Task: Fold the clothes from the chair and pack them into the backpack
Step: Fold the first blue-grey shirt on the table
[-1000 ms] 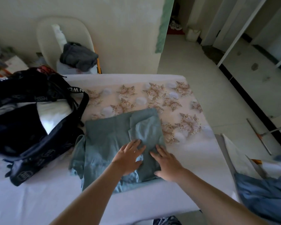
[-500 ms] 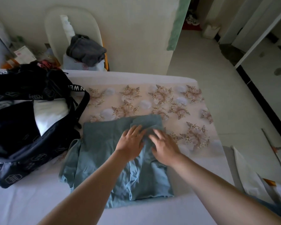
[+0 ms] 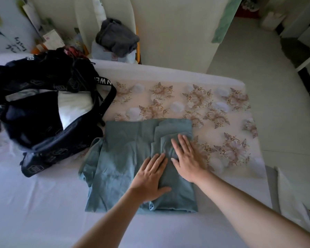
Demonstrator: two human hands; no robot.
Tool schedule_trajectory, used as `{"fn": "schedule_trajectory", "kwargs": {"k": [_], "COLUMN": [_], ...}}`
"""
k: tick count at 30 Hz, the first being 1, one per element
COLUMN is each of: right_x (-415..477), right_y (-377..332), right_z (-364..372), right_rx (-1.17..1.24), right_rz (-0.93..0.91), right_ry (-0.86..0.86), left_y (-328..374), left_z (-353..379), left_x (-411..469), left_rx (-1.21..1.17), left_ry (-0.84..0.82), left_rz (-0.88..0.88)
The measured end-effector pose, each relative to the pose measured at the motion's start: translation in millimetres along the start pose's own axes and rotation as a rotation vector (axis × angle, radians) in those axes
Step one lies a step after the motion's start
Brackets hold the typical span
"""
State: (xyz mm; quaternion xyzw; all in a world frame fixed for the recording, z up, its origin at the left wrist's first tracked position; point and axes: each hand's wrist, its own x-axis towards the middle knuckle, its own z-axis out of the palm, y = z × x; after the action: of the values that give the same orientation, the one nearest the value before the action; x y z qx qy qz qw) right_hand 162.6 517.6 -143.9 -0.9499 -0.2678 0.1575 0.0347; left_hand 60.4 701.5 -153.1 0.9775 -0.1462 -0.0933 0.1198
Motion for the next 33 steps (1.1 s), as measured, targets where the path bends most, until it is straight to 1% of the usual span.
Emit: {"fn": "schedule_trajectory", "kwargs": {"k": [2, 3, 5, 8, 10, 11, 12, 14, 16, 18, 19, 20, 21, 23, 25, 27, 29, 31, 33], "right_x": [-20, -33, -59, -77, -73, -68, -63, -50, -34, -15, -5, 4, 12, 23, 26, 22, 15, 13, 21], "right_y": [-9, -12, -14, -11, -19, -26, -36, -64, -100, -141, -163, -184, -204, -235, -254, -261, -263, -266, -272], "right_z": [6, 12, 25, 30, 20, 11, 2, -13, -23, -29, -33, -36, -37, -33, -24, -15, -10, -12, -18], "right_rx": [0.034, 0.016, -0.066, -0.141, -0.156, -0.167, -0.171, -0.14, -0.087, -0.029, -0.004, 0.005, 0.001, -0.023, -0.058, -0.085, -0.085, -0.103, -0.156], "right_rz": [-0.045, -0.087, -0.136, -0.062, -0.016, 0.001, 0.005, -0.032, -0.113, -0.217, -0.264, -0.3, -0.318, -0.304, -0.257, -0.227, -0.249, -0.286, -0.321], "right_ry": [0.091, 0.091, 0.025, -0.034, -0.027, -0.018, -0.009, 0.014, 0.038, 0.031, 0.011, -0.023, -0.067, -0.167, -0.288, -0.345, -0.296, -0.261, -0.231], "left_y": [-4, -8, -18, -30, -34, -35, -38, -49, -68, -90, -101, -111, -120, -135, -141, -143, -143, -143, -145], "left_z": [6, 7, 6, -1, -8, -12, -16, -25, -32, -40, -44, -46, -47, -43, -38, -38, -42, -45, -48], "left_x": [-14, -19, -29, -40, -50, -55, -63, -79, -98, -117, -126, -136, -145, -166, -182, -191, -195, -197, -199], "left_rx": [0.018, 0.021, 0.022, 0.023, 0.007, -0.032, -0.094, -0.195, -0.21, -0.218, -0.218, -0.217, -0.217, -0.176, -0.102, -0.1, -0.155, -0.159, -0.222], "left_ry": [-0.035, -0.041, -0.058, -0.156, -0.174, -0.154, -0.096, 0.128, 0.322, 0.406, 0.404, 0.366, 0.288, 0.113, 0.024, 0.056, 0.116, 0.108, 0.081], "left_rz": [0.009, 0.012, 0.036, 0.058, 0.039, 0.01, -0.027, -0.111, -0.247, -0.431, -0.519, -0.595, -0.636, -0.591, -0.509, -0.494, -0.51, -0.521, -0.578]}}
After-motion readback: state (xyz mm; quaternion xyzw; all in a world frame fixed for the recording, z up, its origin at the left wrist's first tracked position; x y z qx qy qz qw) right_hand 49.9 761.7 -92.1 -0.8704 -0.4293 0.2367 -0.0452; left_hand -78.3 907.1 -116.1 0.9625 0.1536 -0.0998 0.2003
